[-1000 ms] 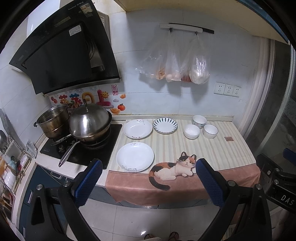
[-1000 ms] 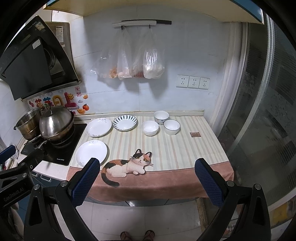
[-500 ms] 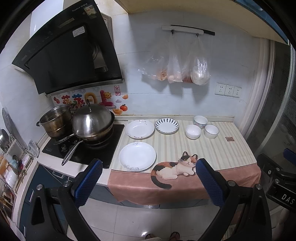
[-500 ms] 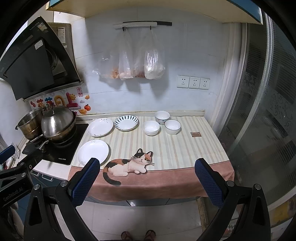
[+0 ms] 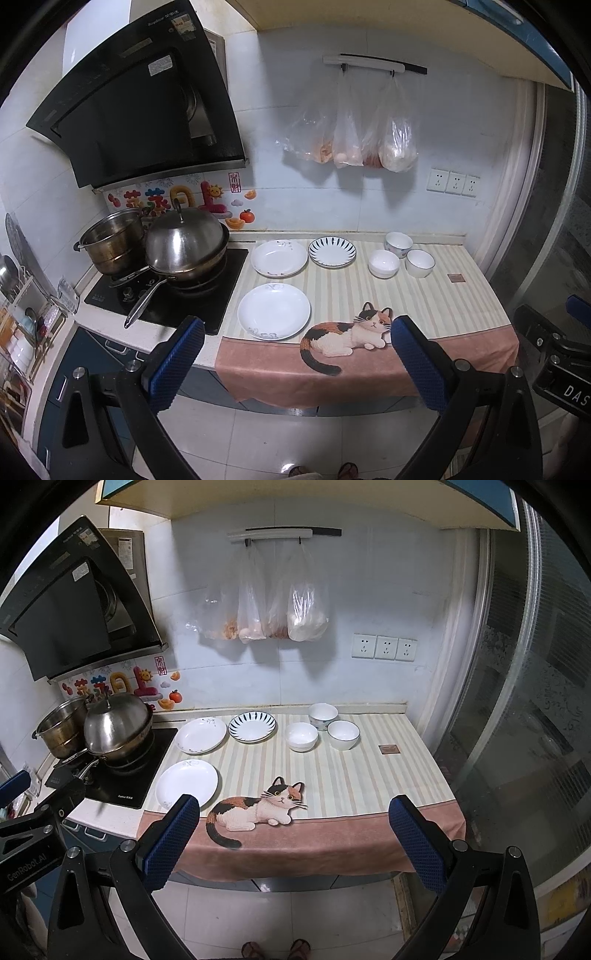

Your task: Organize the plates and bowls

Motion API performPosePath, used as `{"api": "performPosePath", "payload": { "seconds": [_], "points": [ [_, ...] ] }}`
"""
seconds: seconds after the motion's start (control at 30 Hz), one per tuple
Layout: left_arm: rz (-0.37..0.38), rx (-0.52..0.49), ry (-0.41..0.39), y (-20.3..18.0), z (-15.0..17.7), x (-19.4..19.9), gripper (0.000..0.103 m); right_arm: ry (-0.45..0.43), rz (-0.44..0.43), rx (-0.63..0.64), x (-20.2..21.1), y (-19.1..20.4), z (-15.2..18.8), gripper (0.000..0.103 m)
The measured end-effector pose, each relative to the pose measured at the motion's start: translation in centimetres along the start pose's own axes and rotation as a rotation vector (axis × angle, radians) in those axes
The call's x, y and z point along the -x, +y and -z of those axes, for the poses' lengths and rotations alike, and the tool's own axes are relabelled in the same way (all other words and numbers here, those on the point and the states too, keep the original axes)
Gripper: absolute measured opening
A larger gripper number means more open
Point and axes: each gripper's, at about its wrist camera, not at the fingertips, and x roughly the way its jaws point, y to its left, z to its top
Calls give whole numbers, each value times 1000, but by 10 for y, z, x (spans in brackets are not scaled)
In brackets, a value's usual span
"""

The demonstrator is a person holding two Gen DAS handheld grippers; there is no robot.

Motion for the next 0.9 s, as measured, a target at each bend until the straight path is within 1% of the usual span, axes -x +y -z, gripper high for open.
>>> {"api": "performPosePath", "payload": {
  "seconds": [0.33, 0.6, 0.9],
  "points": [
    [2, -1, -2, 1, 3, 3, 103, -2, 0, -3, 0, 0, 2, 103],
    [0, -2, 1, 0, 3, 8, 103, -1, -4, -4, 8, -4, -3, 103],
    [5, -4, 4, 0, 4, 6, 103, 1, -7, -9, 7, -4, 2, 103]
  ]
}}
